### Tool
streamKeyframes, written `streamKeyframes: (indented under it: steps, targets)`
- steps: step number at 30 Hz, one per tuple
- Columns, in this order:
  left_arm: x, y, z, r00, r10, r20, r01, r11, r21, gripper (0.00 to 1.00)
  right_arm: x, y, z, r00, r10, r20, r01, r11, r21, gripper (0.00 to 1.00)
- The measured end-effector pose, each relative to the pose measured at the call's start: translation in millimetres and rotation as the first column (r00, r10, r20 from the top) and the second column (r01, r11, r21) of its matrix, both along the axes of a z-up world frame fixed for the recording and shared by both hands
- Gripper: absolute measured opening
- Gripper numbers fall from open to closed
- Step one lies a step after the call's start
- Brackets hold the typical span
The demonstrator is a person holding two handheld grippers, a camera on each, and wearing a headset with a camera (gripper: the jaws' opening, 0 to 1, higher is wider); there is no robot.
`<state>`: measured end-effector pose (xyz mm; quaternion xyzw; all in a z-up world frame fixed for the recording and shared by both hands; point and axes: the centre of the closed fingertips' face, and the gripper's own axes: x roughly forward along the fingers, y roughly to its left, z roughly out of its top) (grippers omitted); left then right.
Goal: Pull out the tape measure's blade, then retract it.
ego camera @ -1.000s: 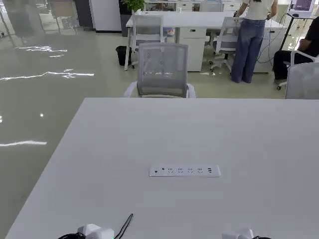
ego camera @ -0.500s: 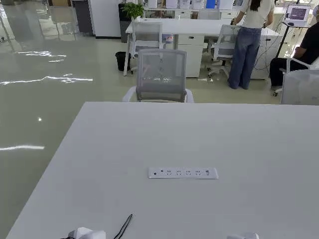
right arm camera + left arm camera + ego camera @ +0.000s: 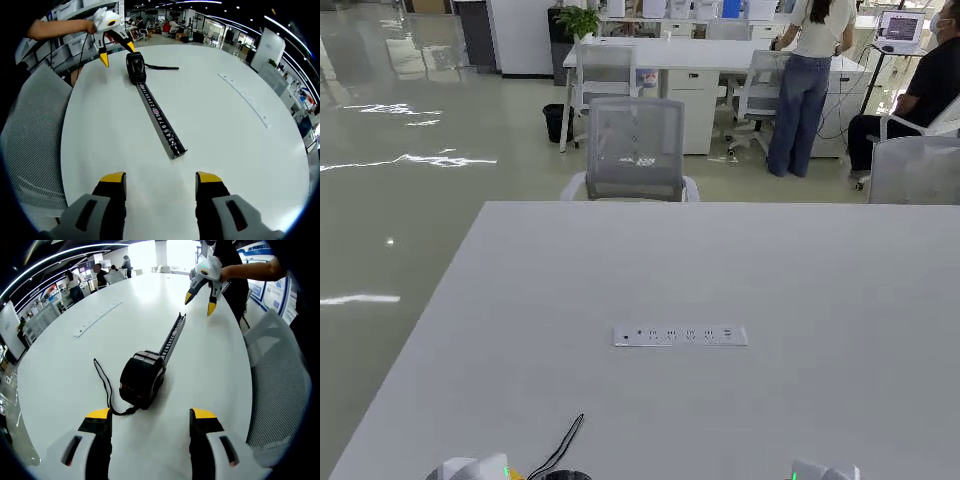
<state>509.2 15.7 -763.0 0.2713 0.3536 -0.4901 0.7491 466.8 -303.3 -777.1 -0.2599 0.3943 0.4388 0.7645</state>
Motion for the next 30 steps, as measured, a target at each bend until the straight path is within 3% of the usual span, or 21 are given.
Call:
streamKeyframes:
  steps: [3, 9, 16, 18, 22, 27, 30]
  targets:
    - [-6.3, -1.5, 4.5, 1.0, 0.03, 0.009, -0.03, 0.999, -0.01, 0.65, -7.3, 0.2, 4.8, 1.0, -0.027, 0.009, 0.027, 1.0, 0.008, 0.6]
    - [-16.0, -7.4, 16.8, 0.994, 0.109, 0.027, -0.106, 0.991, -0.079, 0.69, -16.5, 3.0, 15.1, 0.995, -0.093, 0.033, 0.092, 0.995, 0.036, 0.68]
    - [-30.0, -6.4, 27.0, 0.983, 0.176, 0.05, -0.17, 0.98, -0.108, 0.73, -22.7, 5.2, 28.5, 0.983, -0.17, 0.07, 0.167, 0.984, 0.056, 0.74]
    - [-33.1, -6.0, 33.2, 0.976, 0.21, 0.058, -0.201, 0.971, -0.127, 0.74, -24.1, 6.0, 31.6, 0.973, -0.218, 0.072, 0.212, 0.974, 0.083, 0.77]
    - [-39.2, -8.2, 44.5, 0.962, 0.262, 0.072, -0.248, 0.955, -0.162, 0.76, -32.0, 11.8, 37.4, 0.967, -0.24, 0.088, 0.232, 0.968, 0.095, 0.81]
    - [-45.3, -12.9, 53.2, 0.947, 0.307, 0.09, -0.286, 0.939, -0.193, 0.79, -35.4, 21.4, 46.0, 0.946, -0.309, 0.098, 0.292, 0.943, 0.157, 0.86]
    - [-47.9, -15.8, 57.8, 0.936, 0.34, 0.091, -0.314, 0.924, -0.218, 0.82, -40.5, 26.1, 50.3, 0.941, -0.325, 0.098, 0.305, 0.936, 0.177, 0.89]
